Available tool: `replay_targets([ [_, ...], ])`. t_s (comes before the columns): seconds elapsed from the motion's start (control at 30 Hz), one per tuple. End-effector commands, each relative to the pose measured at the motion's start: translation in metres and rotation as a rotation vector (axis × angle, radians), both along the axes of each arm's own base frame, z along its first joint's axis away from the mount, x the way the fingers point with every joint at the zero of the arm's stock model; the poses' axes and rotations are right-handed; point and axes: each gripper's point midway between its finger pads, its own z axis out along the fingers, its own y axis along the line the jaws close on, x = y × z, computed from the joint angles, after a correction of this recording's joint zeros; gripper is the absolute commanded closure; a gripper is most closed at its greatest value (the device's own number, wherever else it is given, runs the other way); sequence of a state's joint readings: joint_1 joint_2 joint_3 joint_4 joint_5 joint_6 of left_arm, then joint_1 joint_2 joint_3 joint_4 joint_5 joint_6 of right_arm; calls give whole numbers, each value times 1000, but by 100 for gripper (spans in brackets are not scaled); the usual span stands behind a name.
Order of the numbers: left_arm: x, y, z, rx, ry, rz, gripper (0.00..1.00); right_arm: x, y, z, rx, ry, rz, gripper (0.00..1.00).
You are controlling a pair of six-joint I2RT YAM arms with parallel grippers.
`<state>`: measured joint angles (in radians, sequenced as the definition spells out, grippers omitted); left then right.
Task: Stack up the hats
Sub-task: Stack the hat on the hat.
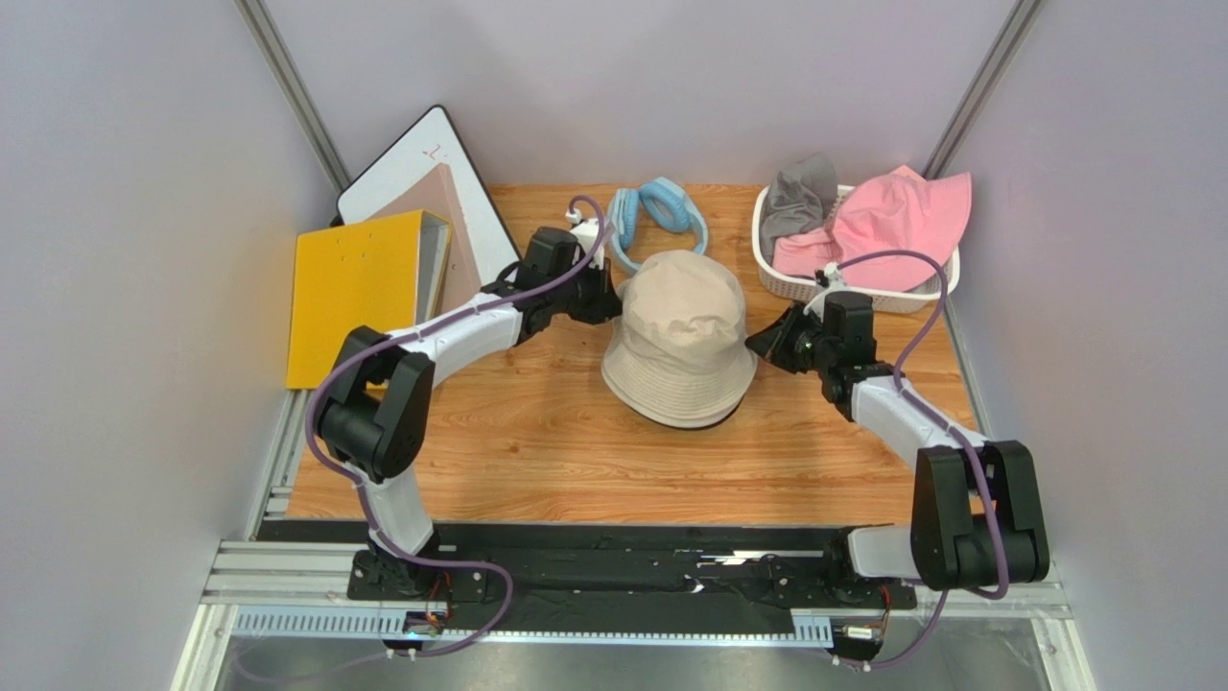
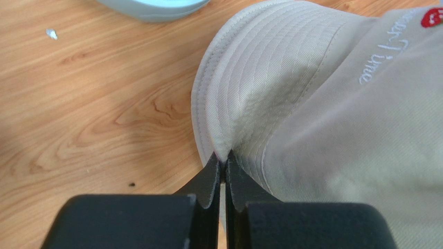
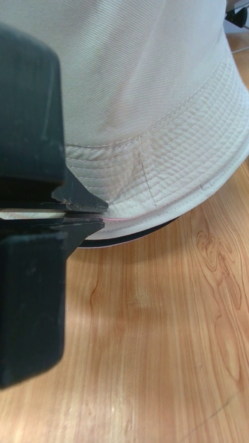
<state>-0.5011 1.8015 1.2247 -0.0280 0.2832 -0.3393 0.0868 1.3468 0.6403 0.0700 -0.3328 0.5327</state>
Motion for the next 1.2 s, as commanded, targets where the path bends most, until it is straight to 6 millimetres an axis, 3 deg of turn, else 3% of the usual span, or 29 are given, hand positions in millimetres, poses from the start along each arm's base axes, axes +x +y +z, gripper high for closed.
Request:
replay_targets([
  [0.0,-21,43,-54,174,103,115,100,-25,-29,-26,-150,125,-81,100],
  [0.1,-26,45,-58,168,103,116,100,-23,-31,-9,-160,94,-91,100],
  [0.23,-29,40,-56,143,94,98,100,-24,-32,-2,-168,86,-93,100],
  [0.4,-30,35,-28,87,45,96,100,-30,-28,2,-160,80,-84,100],
  [0.47,-30,37,-13,75,22,109,93,-31,-27,6,-156,78,-78,100],
  [0.5,-30,42,-10,83,22,132,76,-32,-27,10,-155,70,-74,96],
  [0.53,-32,45,-8,86,15,143,68,-34,-27,11,-154,71,-71,91],
  [0.57,-33,48,2,80,-5,155,59,-34,-25,15,-149,64,-65,79],
  [0.6,-33,54,4,91,-11,179,40,-34,-24,18,-147,59,-61,70],
  [0.67,-36,61,15,92,-33,204,20,-36,-23,27,-139,42,-54,56],
  [0.7,-38,66,15,103,-32,220,2,-36,-23,32,-138,33,-53,52],
  [0.73,-40,71,16,109,-30,233,1,-39,-23,36,-141,28,-49,35],
  [0.77,-41,75,25,101,-48,242,1,-40,-23,40,-139,20,-49,0],
  [0.83,-45,87,25,117,-38,278,0,-43,-23,49,-139,11,-46,0],
  [0.93,-49,102,41,100,-66,332,1,-48,-25,68,-149,-27,-45,0],
  [1.07,-62,115,79,68,-128,350,1,-56,-40,92,-200,-66,-78,0],
  [1.1,-72,119,79,87,-103,344,1,-56,-47,99,-208,-74,-100,0],
  [1.17,-82,122,109,52,-142,342,1,-58,-63,118,-252,-85,-144,0],
])
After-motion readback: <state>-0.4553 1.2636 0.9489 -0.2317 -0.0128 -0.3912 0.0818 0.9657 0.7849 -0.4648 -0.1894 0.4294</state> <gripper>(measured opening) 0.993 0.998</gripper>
